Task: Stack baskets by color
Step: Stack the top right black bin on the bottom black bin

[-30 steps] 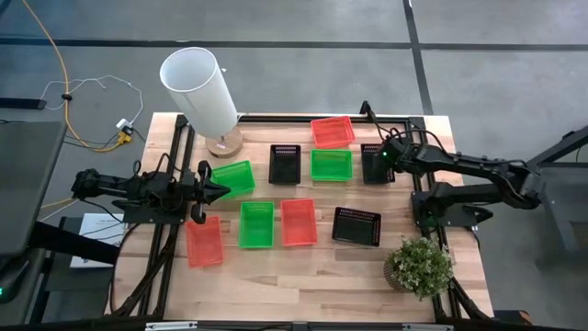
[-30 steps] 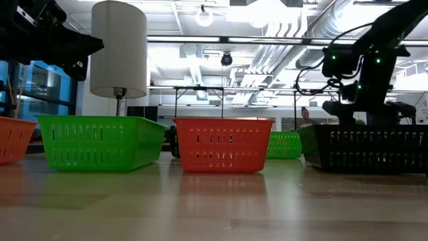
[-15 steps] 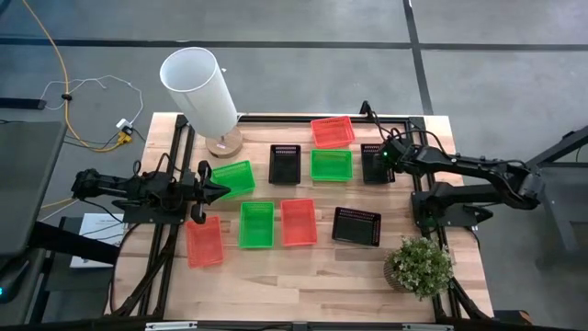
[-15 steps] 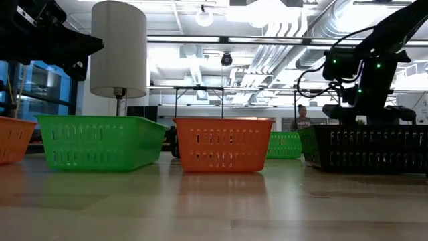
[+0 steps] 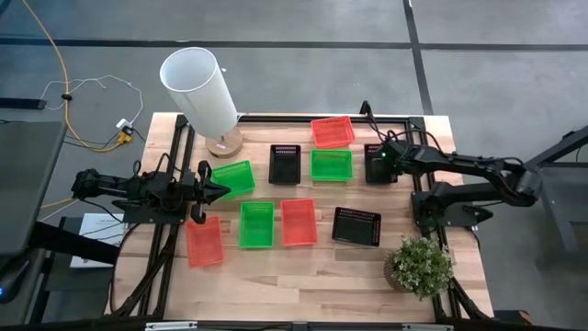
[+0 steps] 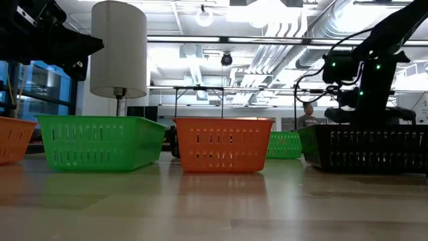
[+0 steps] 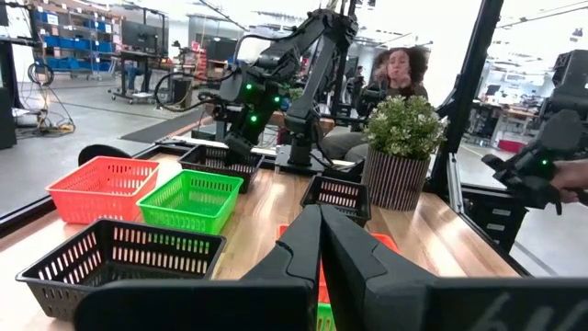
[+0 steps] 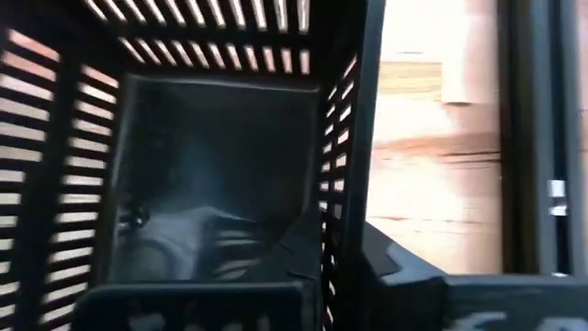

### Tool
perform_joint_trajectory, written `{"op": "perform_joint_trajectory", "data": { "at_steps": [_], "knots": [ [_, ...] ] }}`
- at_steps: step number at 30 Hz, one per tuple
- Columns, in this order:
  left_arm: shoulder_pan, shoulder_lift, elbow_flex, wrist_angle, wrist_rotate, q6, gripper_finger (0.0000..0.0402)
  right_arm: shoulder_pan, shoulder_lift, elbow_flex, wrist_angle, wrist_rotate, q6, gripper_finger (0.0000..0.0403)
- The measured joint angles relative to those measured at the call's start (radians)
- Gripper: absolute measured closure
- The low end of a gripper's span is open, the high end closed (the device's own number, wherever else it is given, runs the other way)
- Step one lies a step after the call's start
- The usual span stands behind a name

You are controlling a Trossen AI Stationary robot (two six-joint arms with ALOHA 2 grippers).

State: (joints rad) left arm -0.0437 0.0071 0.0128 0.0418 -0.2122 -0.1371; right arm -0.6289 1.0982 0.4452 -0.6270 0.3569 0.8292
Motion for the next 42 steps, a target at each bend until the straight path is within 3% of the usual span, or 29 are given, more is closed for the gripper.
{"op": "perform_joint_trajectory", "data": {
  "at_steps": [13,18,23,26,32,42],
  "knots": [
    [0.000,0.000,0.000,0.000,0.000,0.000,0.0401,0.000,-0.286,0.255,-0.204,0.049,-0.230,0.0403],
    [0.000,0.000,0.000,0.000,0.000,0.000,0.0401,0.001,-0.356,0.395,-0.199,-0.106,-0.357,0.0403],
    [0.000,0.000,0.000,0.000,0.000,0.000,0.0401,0.044,-0.371,0.508,-0.200,-0.291,-0.386,0.0403],
    [0.000,0.000,0.000,0.000,0.000,0.000,0.0401,0.124,-0.363,0.551,-0.197,-0.313,-0.387,0.0403],
    [0.000,0.000,0.000,0.000,0.000,0.000,0.0401,0.330,-0.342,0.554,-0.161,-0.252,-0.301,0.0403],
    [0.000,0.000,0.000,0.000,0.000,0.000,0.0401,0.825,-0.167,0.547,-0.141,-0.178,-0.146,0.0403]
  ]
}}
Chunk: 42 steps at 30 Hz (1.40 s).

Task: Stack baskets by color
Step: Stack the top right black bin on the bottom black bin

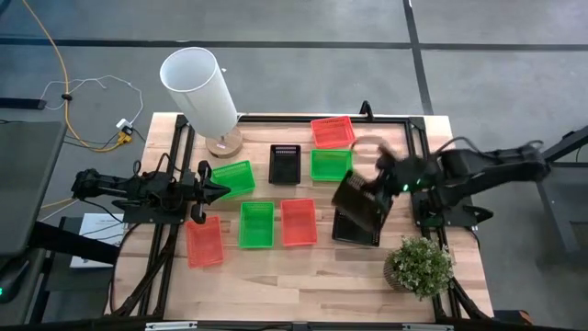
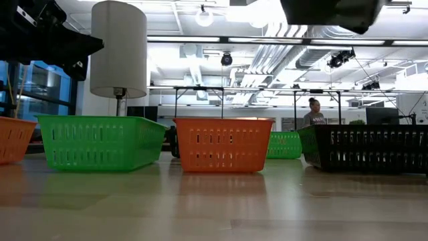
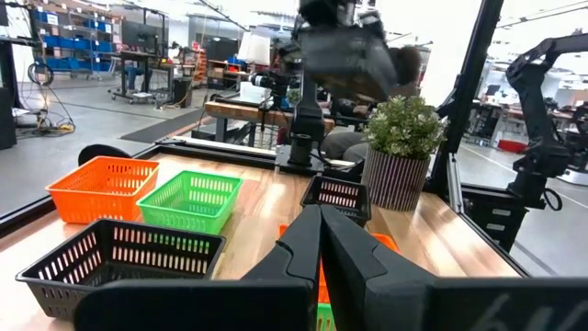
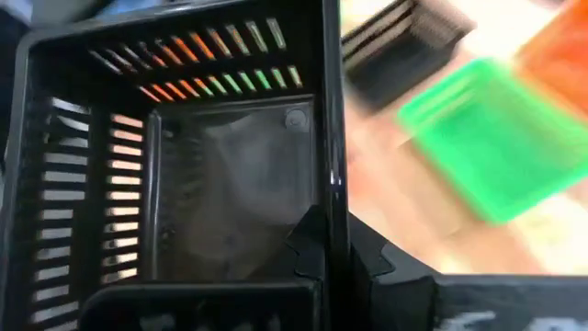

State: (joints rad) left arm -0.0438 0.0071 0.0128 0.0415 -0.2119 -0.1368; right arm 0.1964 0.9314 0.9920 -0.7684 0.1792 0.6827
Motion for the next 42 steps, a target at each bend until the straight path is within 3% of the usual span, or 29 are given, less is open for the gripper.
{"op": "perform_joint_trajectory", "data": {
  "at_steps": [4,8,16,22,30,42],
  "knots": [
    [0.000,0.000,0.000,0.000,0.000,0.000,0.0401,0.140,0.113,0.039,-0.004,0.012,0.020,0.0403],
    [0.000,0.000,0.000,0.000,0.000,0.000,0.0401,0.204,0.220,0.041,-0.032,0.015,-0.047,0.0403],
    [0.000,0.000,0.000,0.000,0.000,0.000,0.0401,0.159,0.359,0.041,-0.091,0.022,-0.150,0.0403],
    [0.000,0.000,0.000,0.001,0.000,-0.001,0.0401,0.108,0.334,-0.038,-0.104,0.027,-0.213,0.0403],
    [0.000,0.000,0.000,0.000,0.000,-0.001,0.0401,0.062,0.214,-0.206,0.057,-0.064,-0.213,0.0403],
    [0.000,0.000,0.000,0.000,0.000,0.000,0.0401,0.058,0.200,-0.255,0.129,-0.085,-0.273,0.0403]
  ]
}}
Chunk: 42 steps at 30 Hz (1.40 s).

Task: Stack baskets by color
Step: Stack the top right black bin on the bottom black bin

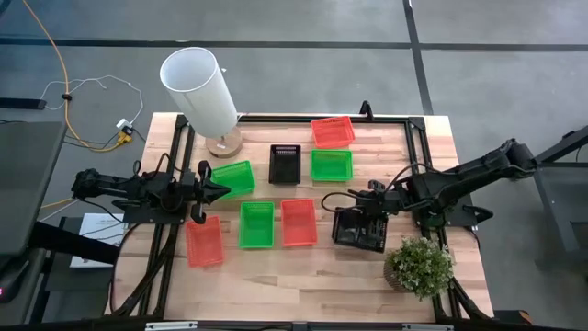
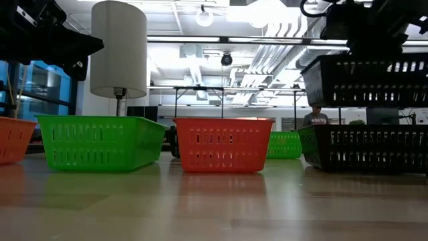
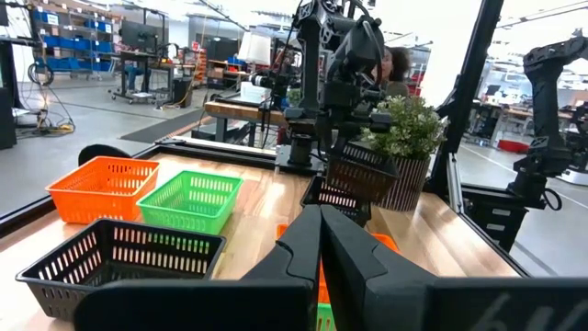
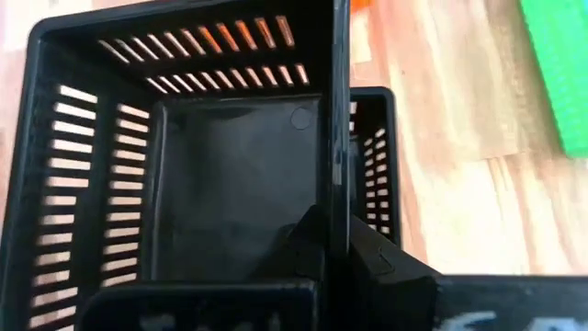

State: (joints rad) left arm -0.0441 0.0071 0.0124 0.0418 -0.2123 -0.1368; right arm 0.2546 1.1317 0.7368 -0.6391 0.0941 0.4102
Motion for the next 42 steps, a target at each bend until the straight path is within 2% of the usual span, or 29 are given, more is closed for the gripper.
{"op": "perform_joint_trajectory", "data": {
  "at_steps": [14,26,37,40,42],
  "knots": [
    [0.000,0.000,0.000,0.001,0.000,0.000,0.0401,0.000,0.034,0.000,-0.046,0.030,0.009,0.0403],
    [0.000,0.000,0.000,0.007,-0.002,0.000,0.0401,-0.002,0.122,0.000,-0.001,0.062,0.006,0.0403],
    [0.000,0.000,0.000,0.008,-0.004,0.000,0.0401,-0.005,0.134,0.000,0.001,0.054,0.039,0.0402],
    [0.000,0.000,0.000,0.008,-0.004,0.000,0.0401,-0.018,0.132,0.000,-0.006,0.008,0.066,0.0388],
    [0.000,0.000,0.000,0.007,-0.004,0.000,0.0401,-0.029,0.132,0.000,-0.009,-0.030,0.085,0.0363]
  ]
}}
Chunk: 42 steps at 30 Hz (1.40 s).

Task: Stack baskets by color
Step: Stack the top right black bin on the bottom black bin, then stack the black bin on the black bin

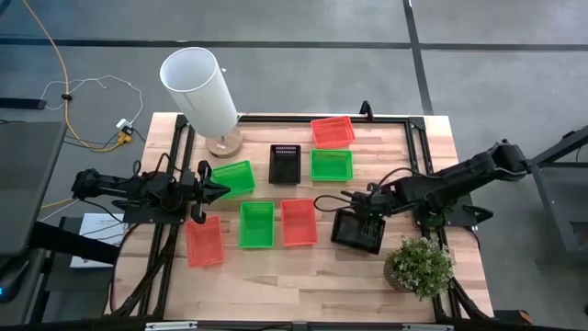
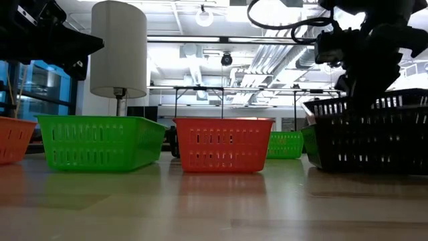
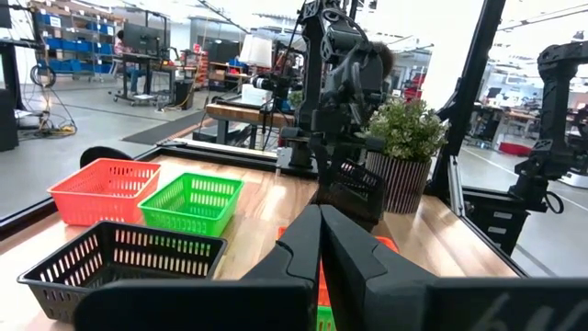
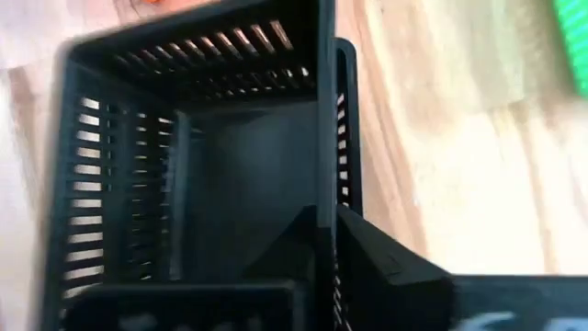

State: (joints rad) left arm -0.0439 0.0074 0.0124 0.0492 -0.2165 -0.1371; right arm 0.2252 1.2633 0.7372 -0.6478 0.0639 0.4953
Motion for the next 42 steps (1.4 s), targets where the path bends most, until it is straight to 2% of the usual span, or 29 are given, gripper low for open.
{"op": "perform_joint_trajectory", "data": {
  "at_steps": [5,10,14,19,23,26,29,32,35,38,42],
  "knots": [
    [0.000,0.000,0.000,0.000,0.000,0.000,0.0401,-0.017,-0.016,0.003,-0.007,0.005,0.027,0.0267],
    [0.000,0.000,0.000,-0.001,0.000,0.000,0.0401,-0.051,-0.055,0.062,-0.088,0.038,-0.039,0.0169],
    [0.000,0.000,0.000,-0.001,0.000,0.000,0.0401,-0.077,-0.106,0.110,-0.139,0.040,-0.049,0.0125],
    [0.000,0.000,0.000,-0.001,0.000,0.000,0.0401,-0.093,-0.214,0.111,-0.158,0.049,0.002,0.0115],
    [0.000,0.000,0.000,-0.001,0.000,0.000,0.0401,-0.094,-0.357,0.070,-0.125,0.164,0.064,0.0114],
    [0.000,0.000,0.000,-0.001,0.000,0.000,0.0401,-0.094,-0.499,-0.023,-0.070,0.259,0.140,0.0114],
    [0.000,0.000,0.000,-0.001,0.000,0.000,0.0401,-0.094,-0.636,-0.153,0.032,0.288,0.242,0.0114],
    [0.000,0.000,0.000,-0.001,0.000,0.000,0.0401,-0.094,-0.737,-0.300,0.266,0.294,0.288,0.0114],
    [0.000,0.000,0.000,-0.001,0.000,0.000,0.0401,-0.094,-0.777,-0.409,0.584,0.314,0.227,0.0114],
    [0.000,0.000,0.000,0.000,-0.003,0.003,0.0401,-0.094,-0.779,-0.462,0.830,0.318,0.076,0.0114],
    [0.000,0.000,0.000,0.005,-0.041,0.000,0.0401,-0.094,-0.779,-0.450,0.884,0.318,-0.112,0.0114]
  ]
}}
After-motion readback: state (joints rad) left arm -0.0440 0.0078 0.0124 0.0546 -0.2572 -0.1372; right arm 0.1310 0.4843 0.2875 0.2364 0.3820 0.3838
